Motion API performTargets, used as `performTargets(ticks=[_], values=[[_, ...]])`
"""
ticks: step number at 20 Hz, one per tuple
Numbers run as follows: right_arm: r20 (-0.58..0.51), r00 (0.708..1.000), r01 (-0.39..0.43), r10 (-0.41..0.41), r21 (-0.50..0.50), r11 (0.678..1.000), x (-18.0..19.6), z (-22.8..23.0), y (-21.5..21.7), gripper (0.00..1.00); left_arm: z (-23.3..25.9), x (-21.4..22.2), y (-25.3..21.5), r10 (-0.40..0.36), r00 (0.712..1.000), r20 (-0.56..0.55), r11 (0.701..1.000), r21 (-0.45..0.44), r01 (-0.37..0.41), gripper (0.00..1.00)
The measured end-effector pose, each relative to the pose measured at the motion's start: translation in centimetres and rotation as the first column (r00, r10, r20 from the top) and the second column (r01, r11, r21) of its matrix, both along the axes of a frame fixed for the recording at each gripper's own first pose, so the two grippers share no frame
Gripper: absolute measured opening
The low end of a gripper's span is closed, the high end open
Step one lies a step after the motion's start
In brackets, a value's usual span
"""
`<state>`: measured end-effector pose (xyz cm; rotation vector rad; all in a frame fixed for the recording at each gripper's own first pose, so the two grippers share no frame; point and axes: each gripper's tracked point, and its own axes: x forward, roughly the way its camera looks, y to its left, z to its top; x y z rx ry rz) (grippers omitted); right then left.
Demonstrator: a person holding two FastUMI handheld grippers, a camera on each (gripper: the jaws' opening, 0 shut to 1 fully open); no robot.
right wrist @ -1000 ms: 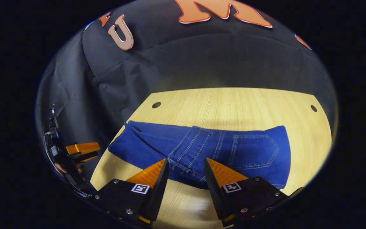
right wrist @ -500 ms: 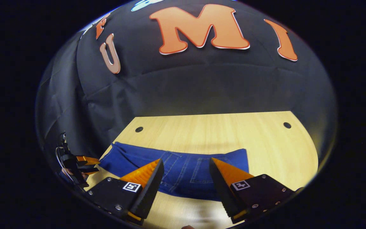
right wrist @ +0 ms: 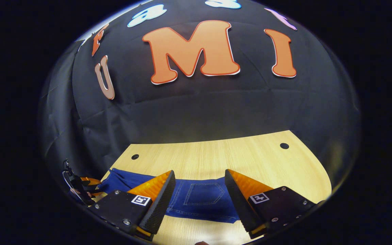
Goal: Grasp the waist and the cuffs of the jeans and fold them to make the two legs overlap; first hold the waist and fold one-third of the jeans toward the cuffs, then hold the cuffs and fold the remaining one-third in the same direction to finish folding.
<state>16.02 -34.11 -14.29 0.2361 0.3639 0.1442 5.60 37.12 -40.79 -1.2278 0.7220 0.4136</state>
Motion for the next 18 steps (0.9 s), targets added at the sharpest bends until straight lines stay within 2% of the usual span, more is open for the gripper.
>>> performTargets(ticks=[3,4,7,9,10,11,12,14,15,16,18], values=[[0.002,1.0,0.013,-0.013,0.002,1.0,-0.5,0.4,-0.7,0.9,-0.1,0.9,0.2,0.004,1.0,0.016,1.0,0.012,-0.004,0.89],[0.001,1.0,0.017,-0.017,-0.003,1.0,-0.7,0.3,-1.0,0.91,-0.5,1.5,-0.2,0.01,1.0,0.011,1.0,-0.016,-0.01,0.84],[-0.004,1.0,0.017,-0.017,-0.007,1.0,-0.9,0.2,-1.5,0.91,-0.3,3.3,-0.2,0.099,0.995,0.027,0.992,-0.081,-0.097,0.82],[-0.006,1.0,0.025,-0.025,-0.012,1.0,-1.1,0.2,-2.1,0.91,-1.1,3.1,-0.2,0.098,0.995,0.006,0.993,-0.068,-0.097,0.66],[-0.007,1.0,0.031,-0.031,-0.014,0.999,-1.0,0.2,-2.6,0.91,-1.0,2.9,-0.1,0.098,0.995,0.007,0.993,-0.066,-0.097,0.52],[-0.008,0.999,0.037,-0.037,-0.012,0.999,-1.1,0.1,-3.0,0.91,-1.3,3.0,-0.1,0.089,0.996,-0.002,0.994,-0.057,-0.089,0.48],[-0.009,0.999,0.039,-0.039,-0.005,0.999,-1.0,0.1,-3.3,0.91,-2.8,2.8,-0.7,0.071,0.996,-0.063,0.997,-0.019,-0.072,0.41],[-0.006,0.999,0.046,-0.046,0.003,0.999,-0.9,0.3,-4.0,0.9,-1.4,1.8,0.2,0.06,0.996,-0.067,0.998,0.007,-0.06,0.12],[-0.007,0.999,0.05,-0.05,0.003,0.999,-0.7,0.3,-4.2,0.9,-2.1,2.9,-0.4,0.054,0.997,-0.056,0.998,0.037,-0.052,0.12],[-0.003,0.999,0.048,-0.048,0.007,0.999,-0.7,0.4,-4.5,0.91,-1.4,2.9,-0.4,0.042,0.998,-0.049,0.998,0.057,-0.039,0.06],[0.005,0.999,0.048,-0.048,0.01,0.999,-0.5,0.6,-4.7,0.9,-0.2,3.4,-0.6,0.033,0.999,-0.013,0.996,0.085,-0.032,0.06]])
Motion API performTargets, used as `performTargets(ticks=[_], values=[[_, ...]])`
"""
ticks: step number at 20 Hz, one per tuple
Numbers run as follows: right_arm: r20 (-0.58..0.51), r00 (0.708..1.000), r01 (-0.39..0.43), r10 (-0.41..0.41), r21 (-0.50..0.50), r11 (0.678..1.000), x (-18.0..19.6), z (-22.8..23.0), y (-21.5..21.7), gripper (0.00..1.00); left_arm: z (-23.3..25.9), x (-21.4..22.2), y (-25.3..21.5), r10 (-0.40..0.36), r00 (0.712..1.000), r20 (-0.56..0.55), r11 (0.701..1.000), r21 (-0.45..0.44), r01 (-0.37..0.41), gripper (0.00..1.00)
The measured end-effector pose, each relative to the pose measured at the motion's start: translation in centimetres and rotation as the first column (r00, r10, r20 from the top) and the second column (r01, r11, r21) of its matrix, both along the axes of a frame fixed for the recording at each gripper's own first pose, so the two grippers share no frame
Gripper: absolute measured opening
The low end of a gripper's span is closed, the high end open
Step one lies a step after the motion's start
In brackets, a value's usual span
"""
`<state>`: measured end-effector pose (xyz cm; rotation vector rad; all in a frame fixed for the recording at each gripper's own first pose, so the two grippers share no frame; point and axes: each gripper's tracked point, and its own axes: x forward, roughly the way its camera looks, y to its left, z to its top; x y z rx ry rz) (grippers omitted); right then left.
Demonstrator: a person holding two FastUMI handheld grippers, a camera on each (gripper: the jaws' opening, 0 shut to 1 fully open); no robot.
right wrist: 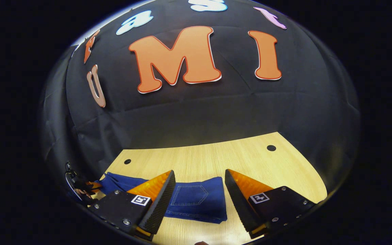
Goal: Grasp the waist and the cuffs of the jeans and fold them to make the two legs overlap; first hold the waist and fold one-third of the jeans toward the cuffs, then hold the cuffs and fold the remaining one-third in the same direction to finish folding.
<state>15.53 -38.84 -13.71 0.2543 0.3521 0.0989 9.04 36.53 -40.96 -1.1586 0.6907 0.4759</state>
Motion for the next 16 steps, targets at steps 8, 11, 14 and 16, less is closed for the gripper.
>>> performTargets(ticks=[8,11,14,16], values=[[0.017,0.999,-0.028,0.027,0.035,0.999,1.1,0.4,-0.2,0.91,7.8,1.4,-1.5,-0.115,0.988,0.107,0.983,0.156,0.097,0.05],[0.026,0.999,-0.035,0.034,0.035,0.999,1.3,0.5,-0.5,0.91,12.1,1.7,-2.8,-0.15,0.976,0.16,0.975,0.188,0.119,0.05],[0.049,0.998,-0.04,0.038,0.042,0.998,1.5,1.0,-1.0,0.91,15.6,2.5,-5.5,-0.222,0.953,0.206,0.956,0.239,0.171,0.05],[0.066,0.997,-0.042,0.039,0.043,0.998,1.6,1.2,-1.3,0.91,18.2,3.3,-8.0,-0.285,0.931,0.23,0.933,0.29,0.214,0.05]])
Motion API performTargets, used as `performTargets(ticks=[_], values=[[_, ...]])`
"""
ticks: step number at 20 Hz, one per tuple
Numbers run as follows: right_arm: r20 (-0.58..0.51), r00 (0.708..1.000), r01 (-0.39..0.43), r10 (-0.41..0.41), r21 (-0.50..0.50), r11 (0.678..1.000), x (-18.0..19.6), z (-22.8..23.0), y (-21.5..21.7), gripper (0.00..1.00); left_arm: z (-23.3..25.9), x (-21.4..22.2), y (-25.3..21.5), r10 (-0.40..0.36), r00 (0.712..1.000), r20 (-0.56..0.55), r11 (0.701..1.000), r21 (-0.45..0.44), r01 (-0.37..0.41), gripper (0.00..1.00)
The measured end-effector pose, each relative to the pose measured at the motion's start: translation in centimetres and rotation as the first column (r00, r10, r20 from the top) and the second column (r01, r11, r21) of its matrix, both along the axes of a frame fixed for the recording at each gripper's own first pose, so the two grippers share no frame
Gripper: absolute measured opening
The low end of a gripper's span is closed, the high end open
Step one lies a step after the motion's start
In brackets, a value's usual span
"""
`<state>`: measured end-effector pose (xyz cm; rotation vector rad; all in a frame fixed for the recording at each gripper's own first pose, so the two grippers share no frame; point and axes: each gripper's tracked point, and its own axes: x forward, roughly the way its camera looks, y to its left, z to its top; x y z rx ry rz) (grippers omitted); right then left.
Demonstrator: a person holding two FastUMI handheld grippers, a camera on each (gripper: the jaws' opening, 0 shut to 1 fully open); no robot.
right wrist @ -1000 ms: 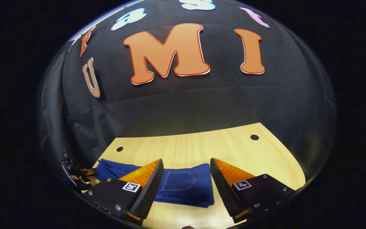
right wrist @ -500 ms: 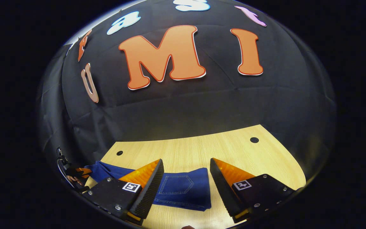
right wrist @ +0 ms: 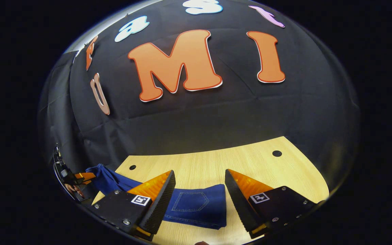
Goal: Grasp the waist and the cuffs of the jeans and fold them to make the two legs overlap; first hold the waist and fold one-third of the jeans toward the cuffs, then hold the cuffs and fold the remaining one-third in the same direction to finish folding.
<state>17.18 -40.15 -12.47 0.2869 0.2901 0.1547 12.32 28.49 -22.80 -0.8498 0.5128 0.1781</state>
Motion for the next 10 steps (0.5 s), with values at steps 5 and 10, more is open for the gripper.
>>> performTargets(ticks=[5,10], values=[[0.004,1.0,-0.012,0.012,0.007,1.0,0.2,-0.2,-0.7,0.91,6.3,1.6,-6.1,-0.114,0.989,0.089,0.993,0.051,0.11,0.05],[0.006,1.0,-0.008,0.008,0.019,1.0,0.4,-0.4,-1.7,0.91,10.6,3.0,-12.7,-0.265,0.954,0.14,0.96,0.125,0.249,0.05]])
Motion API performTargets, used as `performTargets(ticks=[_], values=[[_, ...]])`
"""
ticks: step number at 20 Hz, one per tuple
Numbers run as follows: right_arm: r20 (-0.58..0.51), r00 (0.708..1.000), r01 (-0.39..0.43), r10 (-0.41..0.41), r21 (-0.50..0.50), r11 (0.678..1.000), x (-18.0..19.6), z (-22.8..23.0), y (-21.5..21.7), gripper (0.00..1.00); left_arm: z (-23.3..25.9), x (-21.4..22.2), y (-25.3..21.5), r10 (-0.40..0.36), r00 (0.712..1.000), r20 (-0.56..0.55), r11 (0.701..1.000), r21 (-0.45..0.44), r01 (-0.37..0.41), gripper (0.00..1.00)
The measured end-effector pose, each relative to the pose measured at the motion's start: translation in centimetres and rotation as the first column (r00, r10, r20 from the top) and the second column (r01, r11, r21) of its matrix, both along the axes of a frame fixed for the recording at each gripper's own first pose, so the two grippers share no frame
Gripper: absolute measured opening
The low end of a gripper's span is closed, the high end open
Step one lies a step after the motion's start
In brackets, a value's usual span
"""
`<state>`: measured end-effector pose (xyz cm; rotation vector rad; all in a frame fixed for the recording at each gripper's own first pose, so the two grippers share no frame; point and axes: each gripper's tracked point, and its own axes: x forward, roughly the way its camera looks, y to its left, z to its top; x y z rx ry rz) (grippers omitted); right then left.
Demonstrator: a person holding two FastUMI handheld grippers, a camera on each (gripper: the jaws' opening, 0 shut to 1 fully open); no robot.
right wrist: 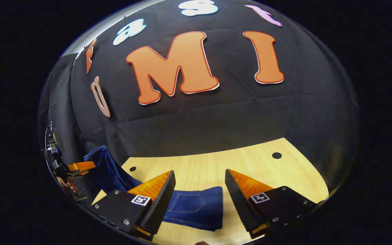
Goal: Grasp the waist and the cuffs of the jeans and fold them to make the two legs overlap; first hold the waist and fold one-third of the jeans toward the cuffs, then hold the cuffs and fold the remaining one-third in the same direction to finish folding.
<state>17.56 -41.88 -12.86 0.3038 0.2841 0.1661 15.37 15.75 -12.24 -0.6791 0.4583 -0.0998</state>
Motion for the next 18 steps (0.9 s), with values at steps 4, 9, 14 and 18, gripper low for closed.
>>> performTargets(ticks=[4,9,14,18], values=[[-0.005,1.0,0.013,-0.013,0.002,1.0,-0.1,-0.5,-1.2,0.91,1.3,0.5,-6.6,-0.119,0.993,0.017,0.992,0.041,0.118,0.05],[-0.018,1.0,0.026,-0.026,0.009,1.0,-0.1,-1.1,-2.6,0.91,-0.4,0.9,-16.5,-0.286,0.958,-0.036,0.957,0.042,0.287,0.05],[-0.033,0.998,0.046,-0.046,0.01,0.999,-0.2,-1.9,-4.2,0.91,-3.4,0.0,-24.1,-0.411,0.903,-0.122,0.9,0.105,0.424,0.05],[-0.044,0.997,0.062,-0.062,0.011,0.998,-0.3,-2.6,-5.3,0.92,-6.0,-1.9,-28.6,-0.491,0.845,-0.213,0.836,0.158,0.526,0.09]])
